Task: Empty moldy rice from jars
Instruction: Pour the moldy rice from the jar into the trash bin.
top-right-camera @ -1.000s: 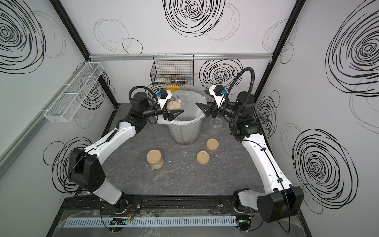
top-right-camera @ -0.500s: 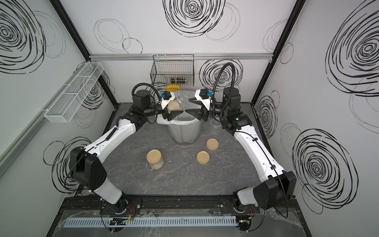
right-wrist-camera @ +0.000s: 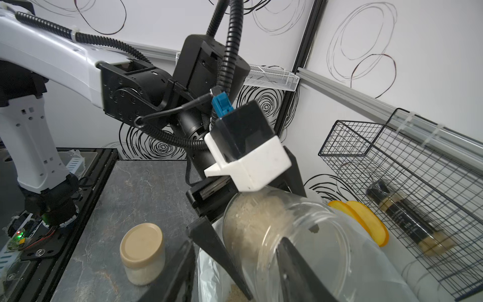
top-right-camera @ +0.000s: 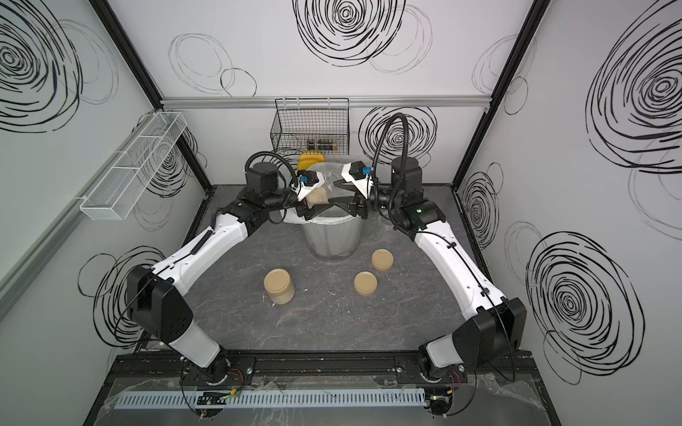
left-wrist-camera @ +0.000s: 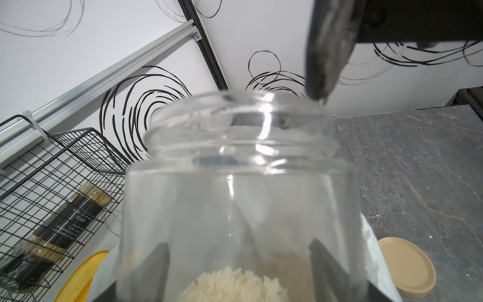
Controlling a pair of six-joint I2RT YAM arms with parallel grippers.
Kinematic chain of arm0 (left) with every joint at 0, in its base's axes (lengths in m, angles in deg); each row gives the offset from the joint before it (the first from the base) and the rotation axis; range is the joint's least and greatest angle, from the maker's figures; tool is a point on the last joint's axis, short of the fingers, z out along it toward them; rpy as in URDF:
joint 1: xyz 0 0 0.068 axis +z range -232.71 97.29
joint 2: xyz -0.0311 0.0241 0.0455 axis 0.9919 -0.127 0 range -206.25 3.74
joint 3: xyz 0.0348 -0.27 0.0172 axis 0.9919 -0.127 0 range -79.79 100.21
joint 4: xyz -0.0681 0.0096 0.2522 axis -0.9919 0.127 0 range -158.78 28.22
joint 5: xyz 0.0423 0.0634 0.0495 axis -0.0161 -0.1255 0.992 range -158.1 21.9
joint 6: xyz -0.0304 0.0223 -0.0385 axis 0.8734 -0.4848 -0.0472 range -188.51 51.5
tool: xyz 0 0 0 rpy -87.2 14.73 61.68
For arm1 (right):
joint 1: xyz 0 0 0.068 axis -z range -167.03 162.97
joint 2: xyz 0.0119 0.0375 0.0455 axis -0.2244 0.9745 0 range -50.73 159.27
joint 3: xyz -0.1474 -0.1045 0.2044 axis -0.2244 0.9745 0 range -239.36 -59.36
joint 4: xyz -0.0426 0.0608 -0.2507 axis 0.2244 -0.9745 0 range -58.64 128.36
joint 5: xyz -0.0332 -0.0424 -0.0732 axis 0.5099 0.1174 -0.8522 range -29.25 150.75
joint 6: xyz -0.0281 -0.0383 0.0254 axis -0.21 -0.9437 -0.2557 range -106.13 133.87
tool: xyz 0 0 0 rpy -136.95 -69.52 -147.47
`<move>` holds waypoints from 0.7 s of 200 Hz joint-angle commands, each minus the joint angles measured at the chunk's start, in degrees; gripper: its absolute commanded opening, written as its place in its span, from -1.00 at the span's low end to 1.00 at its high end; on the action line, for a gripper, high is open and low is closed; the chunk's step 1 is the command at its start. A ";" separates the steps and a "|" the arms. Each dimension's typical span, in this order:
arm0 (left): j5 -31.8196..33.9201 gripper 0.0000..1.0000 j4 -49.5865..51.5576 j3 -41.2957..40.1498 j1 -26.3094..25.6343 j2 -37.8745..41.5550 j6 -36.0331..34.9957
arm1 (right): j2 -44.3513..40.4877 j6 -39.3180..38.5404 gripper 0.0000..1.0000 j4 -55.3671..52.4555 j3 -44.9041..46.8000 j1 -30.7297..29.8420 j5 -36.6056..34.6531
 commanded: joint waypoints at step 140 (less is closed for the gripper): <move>0.50 0.23 -8.08 -0.82 -1.72 6.30 -5.64 | 2.10 -0.61 -0.13 -3.28 -2.51 -0.99 1.29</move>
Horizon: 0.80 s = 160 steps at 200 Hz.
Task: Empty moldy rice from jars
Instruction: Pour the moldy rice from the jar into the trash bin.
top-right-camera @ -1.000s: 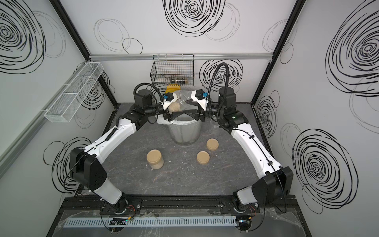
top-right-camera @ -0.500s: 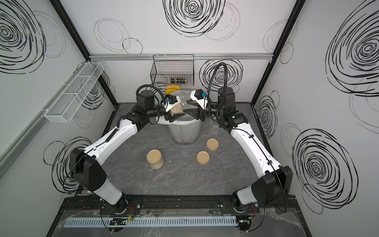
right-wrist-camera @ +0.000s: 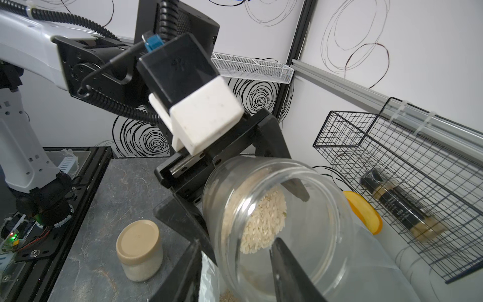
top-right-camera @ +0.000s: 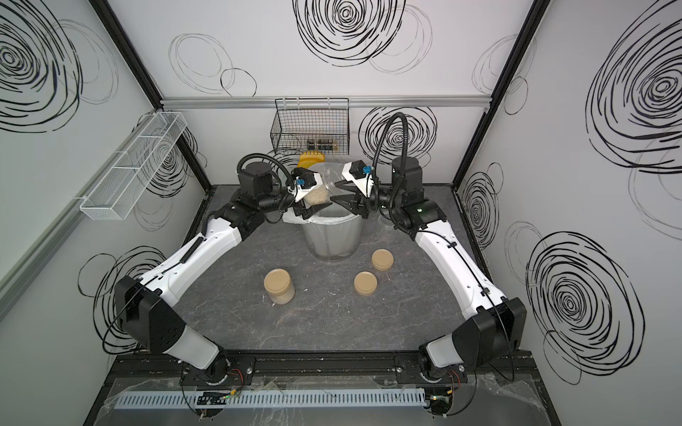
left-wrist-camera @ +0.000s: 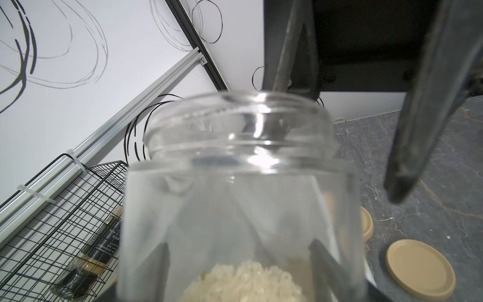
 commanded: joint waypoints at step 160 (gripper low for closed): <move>10.80 0.92 -11.37 -1.39 -3.05 2.67 -7.07 | 4.88 0.94 -1.00 -1.87 -3.94 -2.11 1.99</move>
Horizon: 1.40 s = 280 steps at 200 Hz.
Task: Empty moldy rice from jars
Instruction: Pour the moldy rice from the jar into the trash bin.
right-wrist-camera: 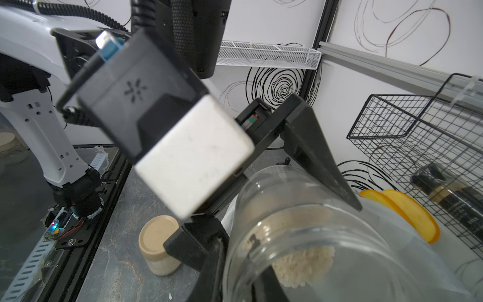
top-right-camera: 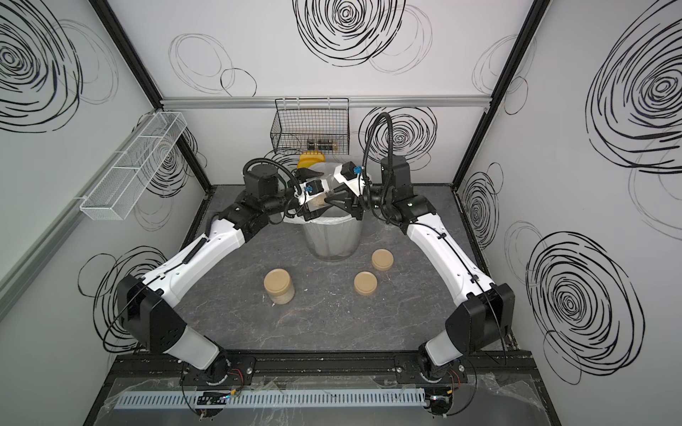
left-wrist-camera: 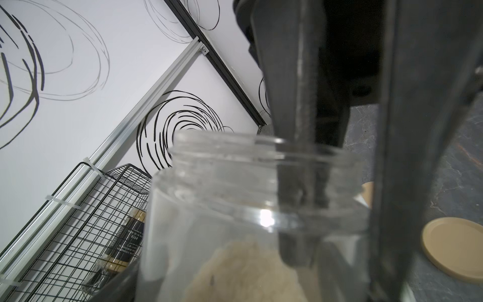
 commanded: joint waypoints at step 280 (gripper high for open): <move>6.89 0.92 -34.13 -12.96 -2.46 15.04 42.04 | 0.05 15.08 -1.00 16.69 2.31 4.00 -8.16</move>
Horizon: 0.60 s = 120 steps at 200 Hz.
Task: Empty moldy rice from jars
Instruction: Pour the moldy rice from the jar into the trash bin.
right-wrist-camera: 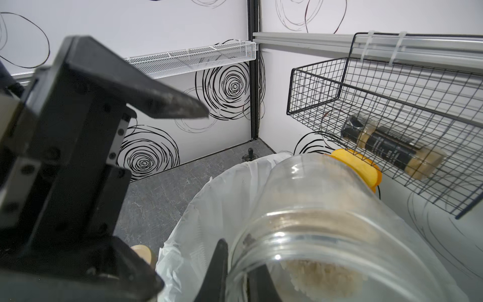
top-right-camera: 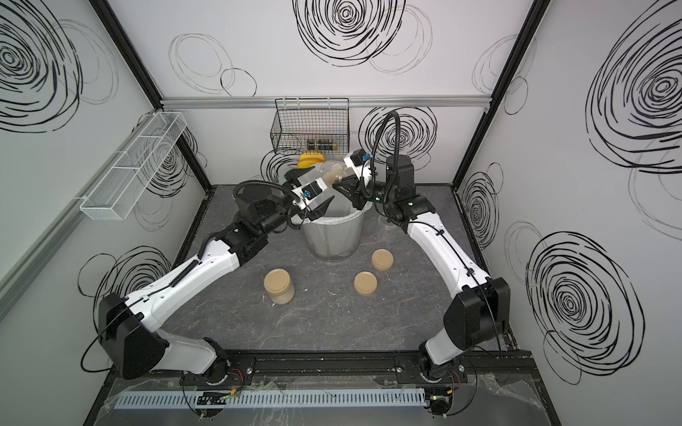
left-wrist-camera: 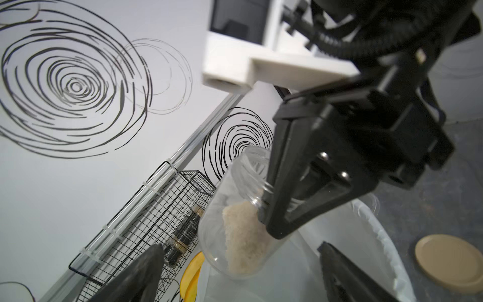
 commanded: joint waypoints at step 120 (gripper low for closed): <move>-9.14 0.92 -28.71 -5.64 8.67 0.37 99.07 | -3.43 0.01 -1.00 16.01 1.28 0.81 2.80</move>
